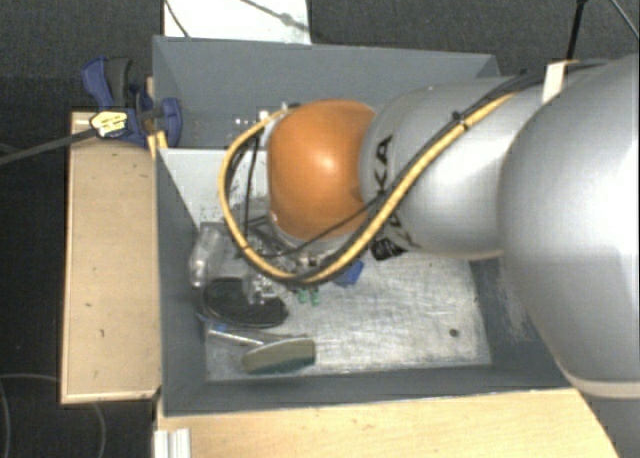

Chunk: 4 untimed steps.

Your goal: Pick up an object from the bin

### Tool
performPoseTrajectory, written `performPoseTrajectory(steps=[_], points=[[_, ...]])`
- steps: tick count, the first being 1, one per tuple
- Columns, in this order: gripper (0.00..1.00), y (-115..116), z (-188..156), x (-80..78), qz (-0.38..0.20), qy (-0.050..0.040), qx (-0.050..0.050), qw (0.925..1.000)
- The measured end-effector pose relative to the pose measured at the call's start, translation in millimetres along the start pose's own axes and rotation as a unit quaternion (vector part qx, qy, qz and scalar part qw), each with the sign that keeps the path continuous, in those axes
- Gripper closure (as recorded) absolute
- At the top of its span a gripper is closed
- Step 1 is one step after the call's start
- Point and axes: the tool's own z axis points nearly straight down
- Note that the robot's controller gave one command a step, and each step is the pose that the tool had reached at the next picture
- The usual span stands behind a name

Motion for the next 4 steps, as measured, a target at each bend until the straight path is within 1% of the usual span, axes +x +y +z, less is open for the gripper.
performPoseTrajectory(steps=[1,2,3,4], points=[[0.00,0,0,0.0,0.001,0.0000,0.000,1.0000],[1.00,0,0,0.0,0.003,0.0001,0.000,1.0000],[0.00,0,0,0.0,0.004,0.0000,0.000,1.0000],[0.00,20,72,0.0,0.083,-0.0084,-0.005,0.9965]])
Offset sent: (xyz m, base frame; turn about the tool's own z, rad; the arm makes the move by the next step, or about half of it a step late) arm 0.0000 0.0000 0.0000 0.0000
